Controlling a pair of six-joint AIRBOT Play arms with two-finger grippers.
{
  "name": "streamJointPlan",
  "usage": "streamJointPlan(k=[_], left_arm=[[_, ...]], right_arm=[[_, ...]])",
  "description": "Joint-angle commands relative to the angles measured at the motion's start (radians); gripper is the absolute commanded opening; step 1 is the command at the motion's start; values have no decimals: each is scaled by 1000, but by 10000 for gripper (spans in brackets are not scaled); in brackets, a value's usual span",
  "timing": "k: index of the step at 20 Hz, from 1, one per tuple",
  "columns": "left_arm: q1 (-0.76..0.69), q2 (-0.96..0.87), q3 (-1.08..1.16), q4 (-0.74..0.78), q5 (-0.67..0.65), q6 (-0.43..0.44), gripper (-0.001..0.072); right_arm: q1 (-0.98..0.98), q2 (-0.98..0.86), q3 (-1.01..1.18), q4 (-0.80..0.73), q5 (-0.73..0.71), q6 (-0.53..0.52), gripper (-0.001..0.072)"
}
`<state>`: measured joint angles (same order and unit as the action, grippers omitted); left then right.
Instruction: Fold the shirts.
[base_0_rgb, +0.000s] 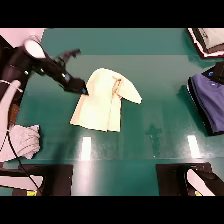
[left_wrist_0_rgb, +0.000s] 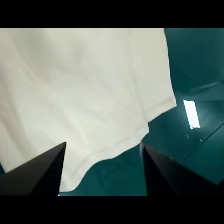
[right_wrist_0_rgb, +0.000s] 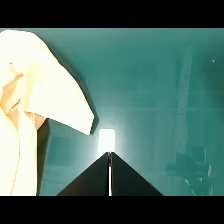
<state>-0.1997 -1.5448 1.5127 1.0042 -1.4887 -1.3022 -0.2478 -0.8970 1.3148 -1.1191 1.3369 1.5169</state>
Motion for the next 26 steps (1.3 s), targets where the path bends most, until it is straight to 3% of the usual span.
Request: streamJointPlan(k=[1,9,12,21,22,24,26], left_arm=[[-59,-2,-200,29,55,-7,551],[-61,31,-277,208,141,-90,551],[-62,85,-282,288,228,-136,551],[-64,80,-421,236,311,-131,550],[-64,80,-421,228,318,-130,522],[-64,80,-421,212,336,-127,31],[-63,81,-404,186,319,-92,22]], right_arm=[[0,1,0,-1,1,0,16],[1,1,0,0,5,0,16],[0,1,0,-1,6,0,16],[1,1,-1,0,18,0,16],[1,1,-1,0,18,0,16],[1,1,-1,0,29,0,16],[1,1,-1,0,38,0,16]])
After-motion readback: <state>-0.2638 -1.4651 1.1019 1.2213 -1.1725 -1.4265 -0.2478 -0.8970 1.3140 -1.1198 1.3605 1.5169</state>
